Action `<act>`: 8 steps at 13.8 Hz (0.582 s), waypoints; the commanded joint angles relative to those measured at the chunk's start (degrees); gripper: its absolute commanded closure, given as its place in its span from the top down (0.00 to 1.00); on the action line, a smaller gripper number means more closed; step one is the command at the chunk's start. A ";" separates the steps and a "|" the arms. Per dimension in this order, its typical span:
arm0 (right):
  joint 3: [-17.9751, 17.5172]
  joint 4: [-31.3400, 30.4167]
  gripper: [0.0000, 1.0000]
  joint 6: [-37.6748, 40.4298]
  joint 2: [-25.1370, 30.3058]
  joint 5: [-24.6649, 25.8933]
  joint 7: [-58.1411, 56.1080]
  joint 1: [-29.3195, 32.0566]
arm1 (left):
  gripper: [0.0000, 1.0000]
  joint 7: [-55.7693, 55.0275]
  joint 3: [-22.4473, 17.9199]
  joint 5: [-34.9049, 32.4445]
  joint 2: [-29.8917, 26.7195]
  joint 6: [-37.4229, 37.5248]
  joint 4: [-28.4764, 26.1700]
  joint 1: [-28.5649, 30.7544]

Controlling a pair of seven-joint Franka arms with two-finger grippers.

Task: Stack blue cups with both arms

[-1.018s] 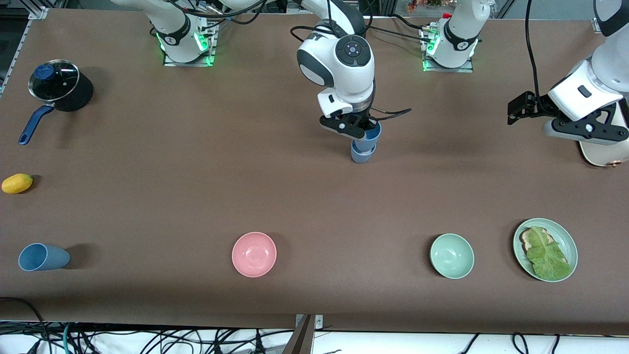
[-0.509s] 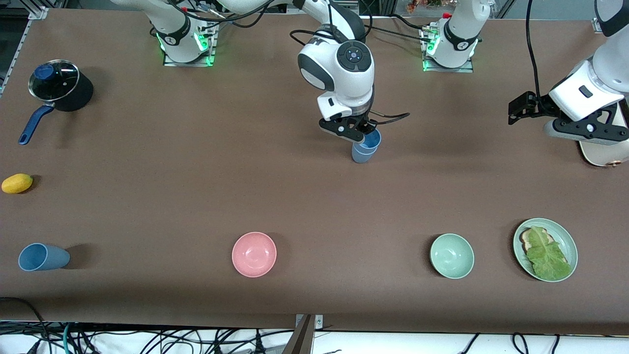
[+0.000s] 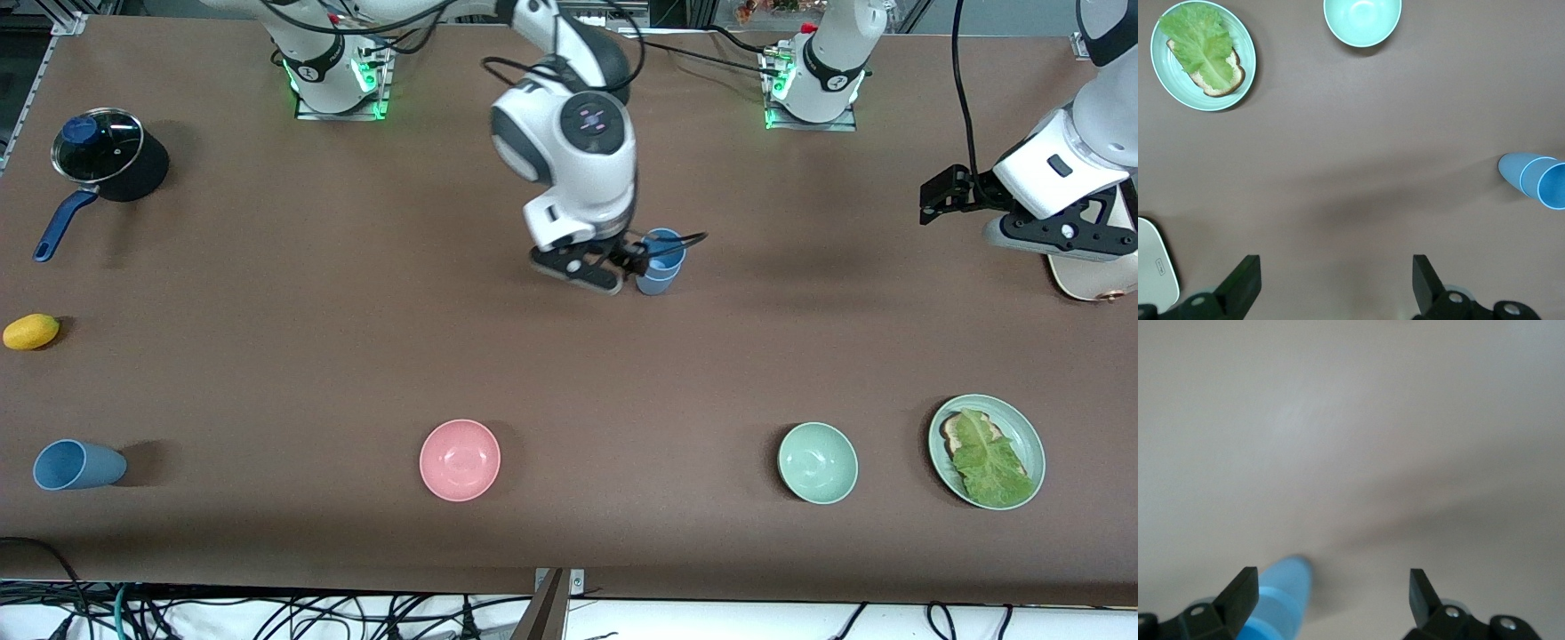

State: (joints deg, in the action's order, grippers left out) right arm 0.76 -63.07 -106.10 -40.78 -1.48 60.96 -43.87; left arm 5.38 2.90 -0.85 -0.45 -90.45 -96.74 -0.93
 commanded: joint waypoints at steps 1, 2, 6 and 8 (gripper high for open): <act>-0.94 -0.48 1.00 7.55 4.74 -0.37 -17.21 8.33 | 1.00 0.42 -0.35 0.68 -0.17 0.80 0.85 -0.21; -0.94 -0.65 1.00 11.05 6.49 -0.37 -23.37 11.23 | 1.00 0.42 -0.26 0.68 -0.17 0.80 0.85 -0.21; -0.94 -4.76 1.00 20.40 13.60 -0.46 -42.28 21.96 | 1.00 0.68 -0.26 0.68 -0.17 0.89 0.94 -0.13; -0.85 -12.65 1.00 19.71 20.36 -0.46 -49.24 26.80 | 1.00 0.42 -0.26 0.68 -0.17 0.89 1.03 -0.21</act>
State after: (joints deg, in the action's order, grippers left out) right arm 0.98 -65.88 -85.59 -28.19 -1.60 17.51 -20.83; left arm 5.38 2.92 -0.85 -0.45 -90.45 -96.54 -0.93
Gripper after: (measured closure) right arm 0.000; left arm 0.000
